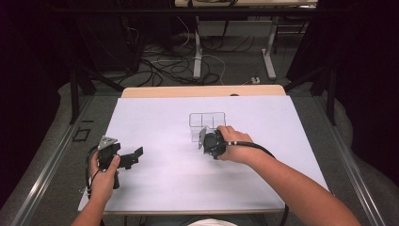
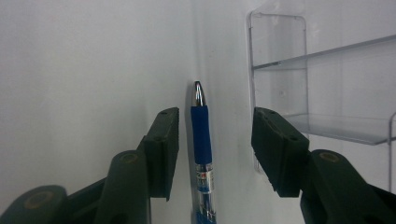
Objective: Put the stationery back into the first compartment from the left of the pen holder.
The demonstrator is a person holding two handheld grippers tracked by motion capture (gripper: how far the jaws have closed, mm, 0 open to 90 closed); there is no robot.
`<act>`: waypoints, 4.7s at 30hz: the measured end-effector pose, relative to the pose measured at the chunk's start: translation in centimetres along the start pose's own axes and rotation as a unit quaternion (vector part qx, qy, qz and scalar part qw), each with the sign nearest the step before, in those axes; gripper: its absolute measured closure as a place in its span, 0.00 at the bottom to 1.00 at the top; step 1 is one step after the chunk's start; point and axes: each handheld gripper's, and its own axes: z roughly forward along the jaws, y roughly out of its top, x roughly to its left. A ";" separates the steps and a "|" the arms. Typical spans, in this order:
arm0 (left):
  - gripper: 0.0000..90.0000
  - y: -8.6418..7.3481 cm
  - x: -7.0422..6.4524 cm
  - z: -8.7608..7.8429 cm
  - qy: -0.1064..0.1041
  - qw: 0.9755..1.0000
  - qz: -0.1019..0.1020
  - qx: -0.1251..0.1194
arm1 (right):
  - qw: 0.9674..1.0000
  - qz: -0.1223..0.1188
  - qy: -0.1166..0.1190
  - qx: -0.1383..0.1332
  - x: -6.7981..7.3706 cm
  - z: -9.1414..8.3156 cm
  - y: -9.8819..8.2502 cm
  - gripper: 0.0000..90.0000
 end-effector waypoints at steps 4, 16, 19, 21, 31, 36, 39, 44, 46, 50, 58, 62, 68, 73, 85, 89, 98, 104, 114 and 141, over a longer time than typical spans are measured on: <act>0.00 0.0 0.0 0.0 0.000 1.000 0.001 0.000 | 1.000 -0.007 0.009 0.007 0.0 0.5 0.1 0.61; 0.00 0.0 0.1 0.0 0.000 1.000 0.001 -0.001 | 0.999 -0.025 0.022 0.025 -0.3 1.9 0.0 0.70; 0.00 0.0 0.1 0.0 0.000 1.000 0.000 -0.001 | 0.999 -0.036 0.022 0.028 -0.4 2.2 0.0 0.72; 0.00 0.0 0.1 0.0 0.000 1.000 0.001 0.000 | 0.999 -0.034 0.025 0.033 -0.3 2.3 0.0 0.73; 0.00 0.0 0.1 0.0 0.000 1.000 0.002 0.000 | 0.998 -0.038 0.034 0.039 -0.2 2.6 0.0 0.79; 0.00 0.0 0.1 0.0 0.000 1.000 0.002 0.002 | 0.998 -0.032 0.036 0.027 -0.3 2.7 -0.3 0.82; 0.00 0.0 0.1 0.0 0.000 1.000 0.002 0.002 | 0.998 -0.032 0.039 0.027 -0.4 2.7 -0.4 0.84; 0.00 0.0 0.1 0.0 0.000 1.000 0.001 0.002 | 0.998 -0.030 0.039 0.030 -0.3 2.8 -0.3 0.88; 0.00 -0.1 0.1 0.0 0.000 1.000 0.002 0.002 | 0.998 -0.029 0.040 0.030 -0.3 2.8 -0.3 0.88; 0.00 0.0 0.1 0.0 0.000 1.000 0.001 0.001 | 0.998 -0.026 0.039 0.030 -0.3 2.8 -0.3 0.88; 0.00 -0.1 0.1 0.0 0.000 1.000 0.002 0.002 | 0.999 -0.018 0.036 0.033 -0.2 2.8 -0.2 0.89; 0.00 -0.1 0.1 0.0 0.001 1.000 0.001 0.002 | 0.999 -0.017 0.033 0.036 -0.2 2.7 -0.1 0.89; 0.00 -0.1 0.1 0.0 0.000 1.000 0.001 0.003 | 0.999 -0.012 0.031 0.039 -0.2 2.4 -0.1 0.89; 0.00 -0.1 0.1 0.0 0.001 1.000 0.000 0.003 | 0.998 -0.013 0.025 0.047 -0.3 1.8 0.0 0.89; 0.00 -0.1 0.0 0.0 0.001 1.000 -0.001 0.002 | 0.999 -0.008 0.022 0.041 -0.2 0.7 -0.1 0.89; 0.00 -0.1 0.0 0.0 0.001 1.000 -0.001 0.003 | 0.998 0.000 0.026 0.050 -0.3 0.3 -0.1 0.89; 0.00 -0.1 0.0 0.1 0.001 1.000 -0.001 0.003 | 0.998 0.018 0.036 0.043 -0.8 -0.6 0.2 0.89; 0.00 -0.1 0.0 0.1 0.001 1.000 -0.001 0.003 | 0.998 0.032 0.043 0.037 -1.0 -1.1 0.2 0.89; 0.00 -0.1 0.0 0.1 0.001 1.000 -0.001 0.003 | 0.997 0.062 0.051 0.011 -1.6 -1.9 0.2 0.89; 0.00 -0.1 0.0 0.1 0.001 1.000 -0.002 0.003 | 0.986 0.143 0.065 -0.052 -3.6 -6.6 0.4 0.89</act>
